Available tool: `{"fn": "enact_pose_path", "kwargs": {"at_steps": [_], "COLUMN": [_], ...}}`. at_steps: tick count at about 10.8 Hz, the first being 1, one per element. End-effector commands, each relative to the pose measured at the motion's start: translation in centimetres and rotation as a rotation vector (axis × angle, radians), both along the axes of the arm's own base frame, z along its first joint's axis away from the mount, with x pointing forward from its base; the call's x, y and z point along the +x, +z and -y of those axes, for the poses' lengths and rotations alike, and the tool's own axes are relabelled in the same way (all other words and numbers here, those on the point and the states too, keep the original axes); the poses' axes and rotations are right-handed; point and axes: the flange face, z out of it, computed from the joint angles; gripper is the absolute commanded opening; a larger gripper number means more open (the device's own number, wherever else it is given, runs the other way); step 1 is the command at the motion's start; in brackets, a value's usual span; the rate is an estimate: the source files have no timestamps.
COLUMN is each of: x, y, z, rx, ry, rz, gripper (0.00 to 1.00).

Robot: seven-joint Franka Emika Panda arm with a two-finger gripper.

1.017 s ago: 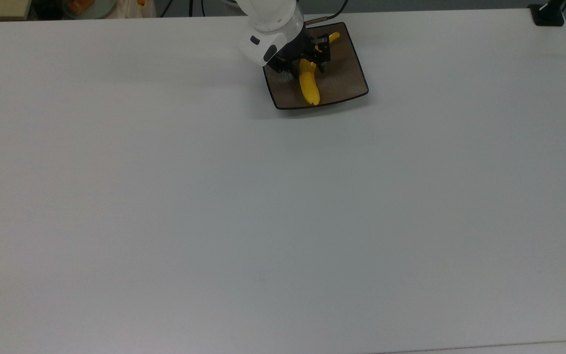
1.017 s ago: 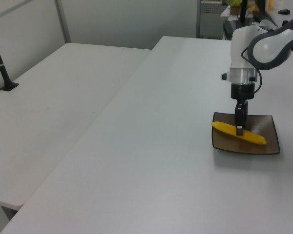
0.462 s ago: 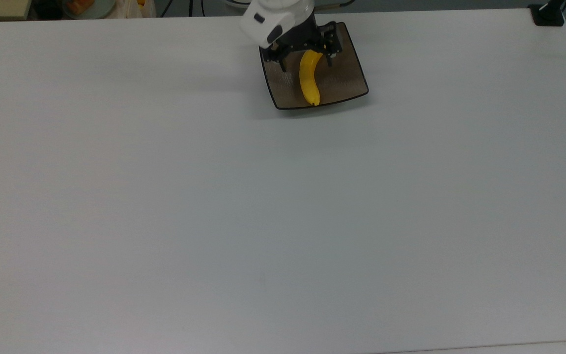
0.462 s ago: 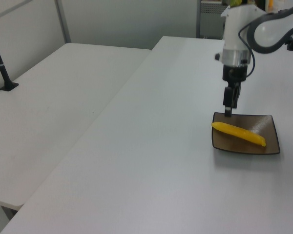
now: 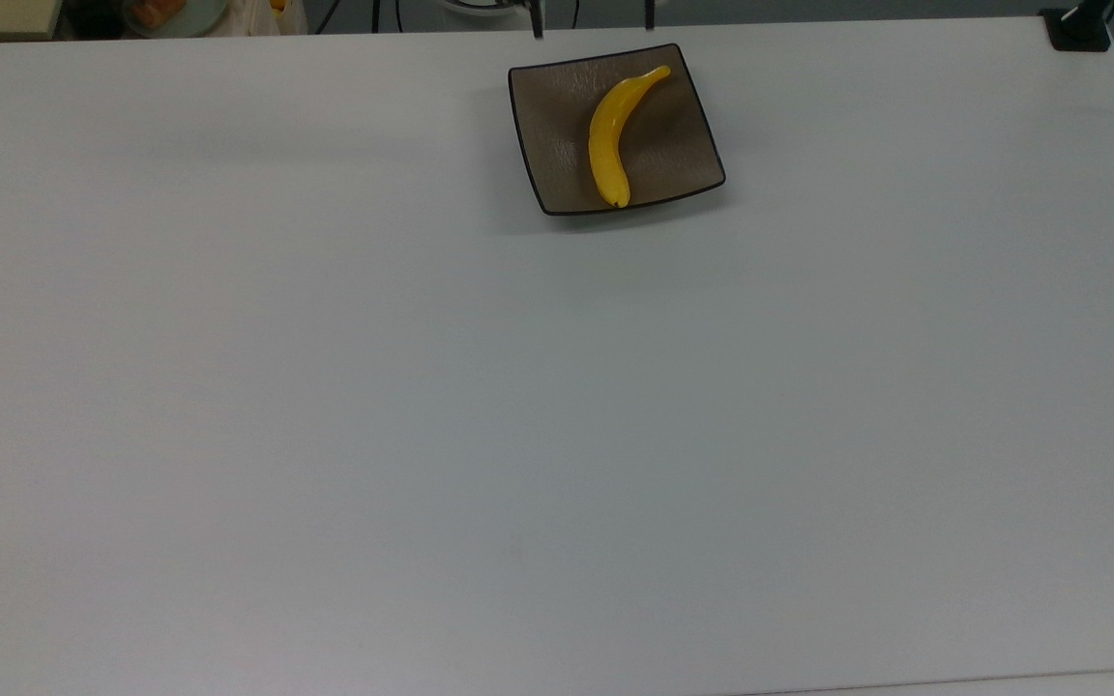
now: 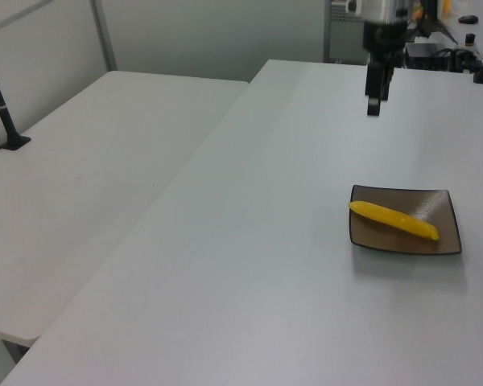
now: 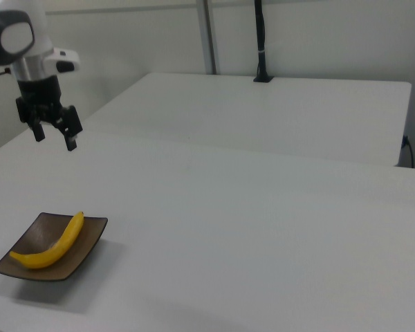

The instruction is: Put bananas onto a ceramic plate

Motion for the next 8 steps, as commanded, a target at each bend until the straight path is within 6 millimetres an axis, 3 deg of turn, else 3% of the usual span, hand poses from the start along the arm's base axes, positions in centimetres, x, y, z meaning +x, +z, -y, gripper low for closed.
{"fn": "enact_pose_path", "kwargs": {"at_steps": [1,2,6,8], "x": [0.7,1.4,3.5,5.1], "y": [4.0,4.1,4.4,3.4], "z": [2.9,4.9,9.4,9.4], "rx": [-0.076,-0.068,-0.029,0.009], "ry": [-0.032,-0.062,0.029,0.04], "rz": [0.033,0.045,0.129,0.177], "gripper": [1.0,1.0,1.0,1.0]}}
